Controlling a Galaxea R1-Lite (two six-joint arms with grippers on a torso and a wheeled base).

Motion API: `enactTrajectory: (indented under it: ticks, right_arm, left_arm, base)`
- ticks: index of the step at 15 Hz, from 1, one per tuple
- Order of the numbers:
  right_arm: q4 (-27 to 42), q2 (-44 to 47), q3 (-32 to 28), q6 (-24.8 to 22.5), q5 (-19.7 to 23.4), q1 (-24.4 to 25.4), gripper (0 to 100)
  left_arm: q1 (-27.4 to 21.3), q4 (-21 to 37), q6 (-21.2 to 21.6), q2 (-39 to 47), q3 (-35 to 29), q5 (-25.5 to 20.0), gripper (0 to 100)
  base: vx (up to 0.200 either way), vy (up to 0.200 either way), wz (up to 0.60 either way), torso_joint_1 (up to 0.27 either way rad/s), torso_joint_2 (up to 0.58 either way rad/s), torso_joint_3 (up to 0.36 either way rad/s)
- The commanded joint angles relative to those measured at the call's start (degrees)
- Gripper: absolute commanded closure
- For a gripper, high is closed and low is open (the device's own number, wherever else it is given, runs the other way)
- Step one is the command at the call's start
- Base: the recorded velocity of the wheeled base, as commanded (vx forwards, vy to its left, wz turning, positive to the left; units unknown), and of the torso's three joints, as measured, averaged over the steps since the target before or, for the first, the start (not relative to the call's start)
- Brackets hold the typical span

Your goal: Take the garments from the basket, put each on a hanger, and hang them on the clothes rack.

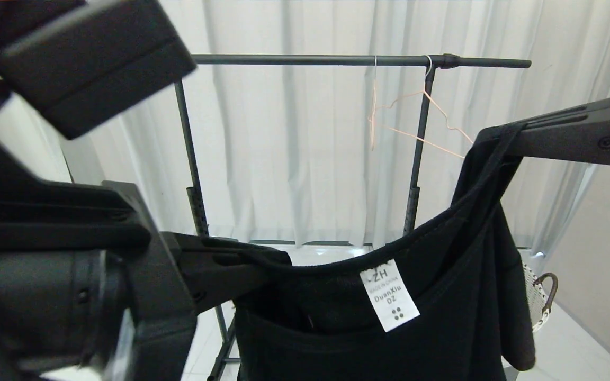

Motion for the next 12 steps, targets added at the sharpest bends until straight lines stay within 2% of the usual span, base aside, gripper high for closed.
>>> enactTrajectory:
  ticks: [1, 4, 6, 9, 10, 11, 12]
  right_arm:
    - [0.0, 2.8, -1.2, 0.0, 0.0, 0.0, 100]
    - [0.1, 2.1, -0.8, 0.1, -0.2, 0.0, 100]
    - [0.3, -0.7, 1.6, 0.1, -0.6, -0.4, 100]
    - [3.2, -6.1, 6.6, 0.1, -0.8, -0.5, 100]
    - [3.7, -6.5, 7.1, 0.1, -0.8, -0.5, 100]
    - [5.8, -7.0, 7.5, 0.2, -2.1, -0.4, 0]
    - [6.6, -7.5, 8.0, 0.1, -3.0, 0.0, 0]
  left_arm:
    - [-3.4, 0.3, -2.7, -2.1, -0.3, 0.1, 100]
    - [-3.8, 0.4, -3.1, -2.4, -0.2, 0.1, 100]
    - [-2.8, 0.3, -2.8, -2.0, -0.6, 1.1, 100]
    - [5.1, 0.2, 0.8, 0.2, -3.3, 1.8, 100]
    - [5.8, 0.2, 1.5, 0.2, -3.3, 1.8, 100]
    - [6.0, 0.2, 2.6, 0.2, -2.9, 1.7, 100]
    - [6.2, 0.2, 2.6, 0.5, -2.0, 1.8, 100]
  base:
    - [0.000, 0.000, 0.00, 0.000, 0.00, 0.000]
    - [0.000, 0.000, 0.00, 0.000, 0.00, 0.000]
    - [0.000, 0.000, 0.00, 0.000, 0.00, 0.000]
    - [0.000, 0.000, 0.00, 0.000, 0.00, 0.000]
    - [0.000, 0.000, 0.00, 0.000, 0.00, 0.000]
    - [0.000, 0.000, 0.00, 0.000, 0.00, 0.000]
    - [0.000, 0.000, 0.00, 0.000, 0.00, 0.000]
